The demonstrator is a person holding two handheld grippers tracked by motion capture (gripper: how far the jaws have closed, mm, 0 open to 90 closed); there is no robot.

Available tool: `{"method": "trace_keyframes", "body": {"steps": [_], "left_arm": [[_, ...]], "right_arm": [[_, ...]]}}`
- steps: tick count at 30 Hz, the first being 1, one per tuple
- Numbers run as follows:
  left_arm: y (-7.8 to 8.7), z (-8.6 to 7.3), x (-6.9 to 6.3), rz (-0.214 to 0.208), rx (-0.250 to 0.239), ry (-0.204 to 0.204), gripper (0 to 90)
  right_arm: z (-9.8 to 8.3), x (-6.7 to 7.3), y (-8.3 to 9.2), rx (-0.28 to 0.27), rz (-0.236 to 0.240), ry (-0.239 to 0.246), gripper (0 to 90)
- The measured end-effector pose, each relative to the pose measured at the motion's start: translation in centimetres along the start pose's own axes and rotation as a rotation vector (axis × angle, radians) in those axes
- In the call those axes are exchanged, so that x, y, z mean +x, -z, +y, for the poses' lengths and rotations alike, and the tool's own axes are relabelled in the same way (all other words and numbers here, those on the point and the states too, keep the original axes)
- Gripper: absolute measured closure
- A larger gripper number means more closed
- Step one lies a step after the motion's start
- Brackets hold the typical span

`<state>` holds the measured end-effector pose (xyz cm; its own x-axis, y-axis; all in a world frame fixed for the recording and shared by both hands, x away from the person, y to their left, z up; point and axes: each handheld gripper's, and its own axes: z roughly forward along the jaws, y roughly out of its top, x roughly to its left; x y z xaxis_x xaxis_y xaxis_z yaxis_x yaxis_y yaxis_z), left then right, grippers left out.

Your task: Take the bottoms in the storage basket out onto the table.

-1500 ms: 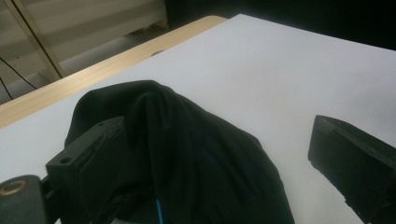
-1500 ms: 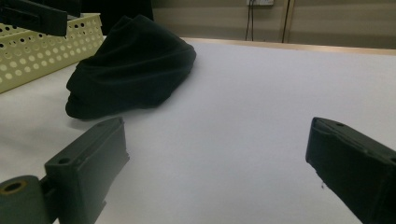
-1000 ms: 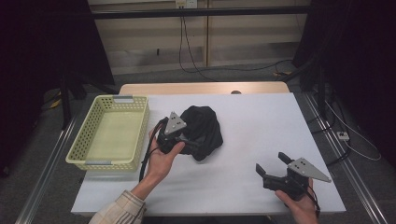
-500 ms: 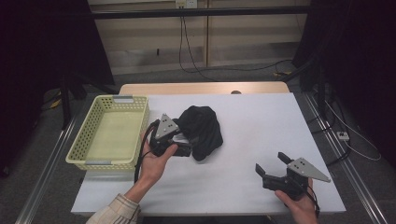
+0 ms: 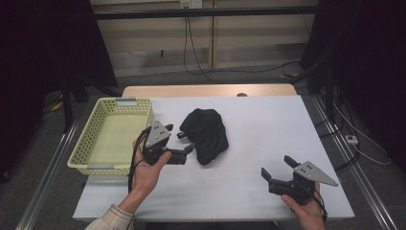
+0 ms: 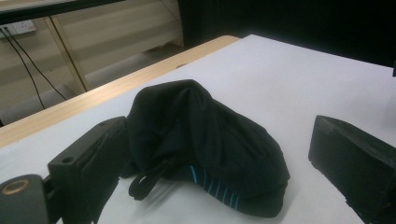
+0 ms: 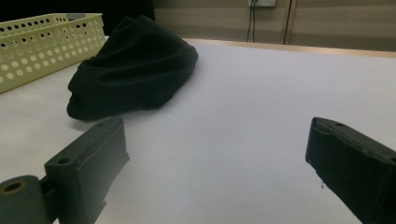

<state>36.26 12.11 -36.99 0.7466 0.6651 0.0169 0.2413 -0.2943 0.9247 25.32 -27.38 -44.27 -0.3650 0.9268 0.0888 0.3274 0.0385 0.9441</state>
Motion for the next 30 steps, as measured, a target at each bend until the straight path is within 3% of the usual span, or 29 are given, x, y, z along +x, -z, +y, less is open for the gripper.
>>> {"method": "trace_keyframes", "body": {"steps": [4,7,13,30], "left_arm": [[0.7,-0.4,0.4,0.021,0.003,0.023,5.6],[1.1,-0.7,0.5,0.043,0.006,0.014,5.5],[2.3,-1.1,0.9,0.027,0.016,0.022,5.4],[4.8,-3.0,0.7,0.062,0.032,0.025,5.4]], "right_arm": [[0.0,0.0,0.0,-0.001,0.000,0.001,5.2],[0.0,0.0,0.0,-0.001,-0.002,-0.001,5.0],[0.0,-0.1,0.1,-0.005,-0.007,-0.005,5.1],[0.0,0.0,0.0,-0.001,-0.005,-0.005,5.1]]}}
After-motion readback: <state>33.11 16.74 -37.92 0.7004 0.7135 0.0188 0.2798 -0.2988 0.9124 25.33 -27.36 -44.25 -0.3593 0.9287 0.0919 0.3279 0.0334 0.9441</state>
